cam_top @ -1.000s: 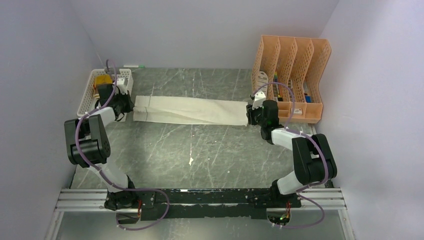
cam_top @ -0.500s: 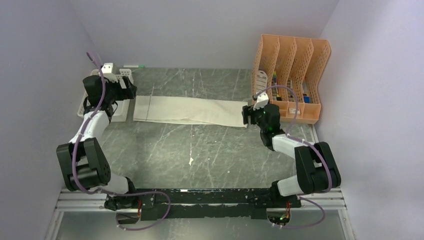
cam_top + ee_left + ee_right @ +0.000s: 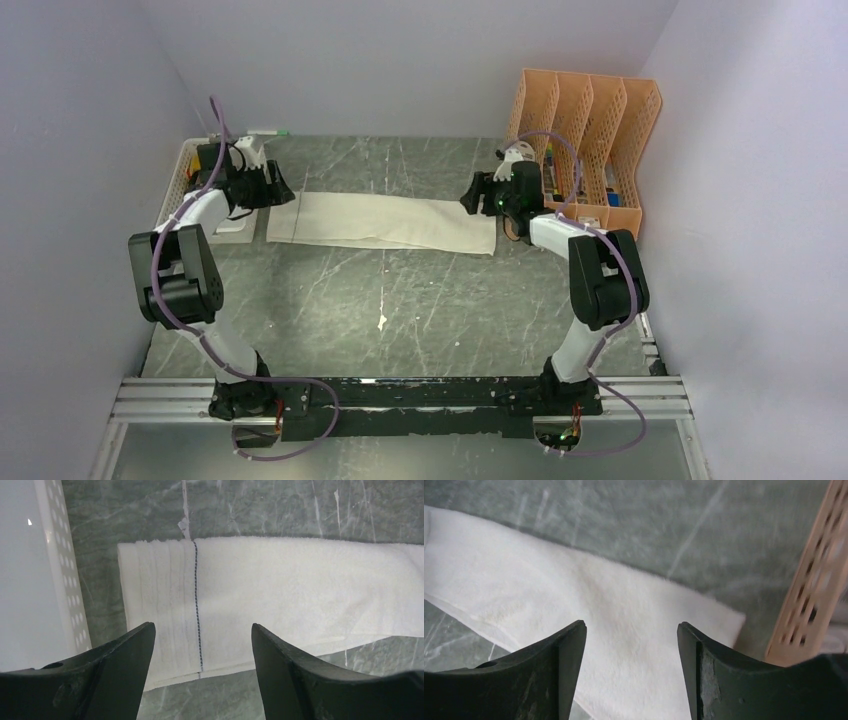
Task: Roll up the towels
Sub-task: Fold the towel at the center of the board.
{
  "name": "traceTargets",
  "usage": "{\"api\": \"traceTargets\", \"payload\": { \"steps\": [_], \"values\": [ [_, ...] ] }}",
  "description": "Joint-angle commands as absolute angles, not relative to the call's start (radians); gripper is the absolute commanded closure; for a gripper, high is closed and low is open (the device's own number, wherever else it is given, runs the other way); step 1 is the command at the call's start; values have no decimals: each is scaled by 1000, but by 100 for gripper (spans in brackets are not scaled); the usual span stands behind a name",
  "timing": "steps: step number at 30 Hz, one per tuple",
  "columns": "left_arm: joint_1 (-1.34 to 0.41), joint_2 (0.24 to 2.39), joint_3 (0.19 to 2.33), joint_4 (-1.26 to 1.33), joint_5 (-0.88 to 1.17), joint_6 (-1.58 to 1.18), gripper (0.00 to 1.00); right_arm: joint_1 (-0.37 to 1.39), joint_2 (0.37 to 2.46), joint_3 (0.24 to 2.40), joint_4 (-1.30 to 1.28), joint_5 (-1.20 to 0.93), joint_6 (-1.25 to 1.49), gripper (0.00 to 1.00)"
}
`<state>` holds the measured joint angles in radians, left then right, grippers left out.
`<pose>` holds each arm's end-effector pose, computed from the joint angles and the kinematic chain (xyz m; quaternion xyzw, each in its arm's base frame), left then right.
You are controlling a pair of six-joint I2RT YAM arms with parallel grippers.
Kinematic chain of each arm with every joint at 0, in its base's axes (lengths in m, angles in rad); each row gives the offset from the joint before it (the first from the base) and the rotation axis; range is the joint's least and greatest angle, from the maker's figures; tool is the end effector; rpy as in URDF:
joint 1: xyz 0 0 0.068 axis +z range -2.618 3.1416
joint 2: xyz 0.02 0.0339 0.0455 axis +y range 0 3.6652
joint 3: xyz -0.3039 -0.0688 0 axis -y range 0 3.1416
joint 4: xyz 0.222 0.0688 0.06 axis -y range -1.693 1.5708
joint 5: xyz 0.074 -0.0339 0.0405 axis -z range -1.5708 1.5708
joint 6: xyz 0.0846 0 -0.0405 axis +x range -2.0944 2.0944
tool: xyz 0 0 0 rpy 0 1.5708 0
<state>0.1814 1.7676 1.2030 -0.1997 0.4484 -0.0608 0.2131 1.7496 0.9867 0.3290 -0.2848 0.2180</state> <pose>0.4075 0.0374 0.2395 -0.0217 0.9007 -0.1811 0.3942 0.4023 0.1114 0.2373 -0.0744 0.8344 0.2308 0.4950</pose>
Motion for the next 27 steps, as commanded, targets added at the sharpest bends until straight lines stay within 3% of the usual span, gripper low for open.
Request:
{"api": "traceTargets", "payload": {
  "steps": [1,6,11,17,27],
  "values": [
    [175,1740,1234,-241,528,-85,19,180,1794,995,134,-326,377,34],
    [151,1751,1226,-262,462,-85,20,180,1791,1009,55,-240,380,38],
    [151,1827,1281,-331,339,-79,29,185,1767,972,59,-203,361,39],
    [152,1858,1318,-335,123,-111,27,201,1768,981,63,-202,340,38],
    [124,1938,1304,-242,-11,-152,29,207,1722,959,92,-251,351,36]
  ]
}}
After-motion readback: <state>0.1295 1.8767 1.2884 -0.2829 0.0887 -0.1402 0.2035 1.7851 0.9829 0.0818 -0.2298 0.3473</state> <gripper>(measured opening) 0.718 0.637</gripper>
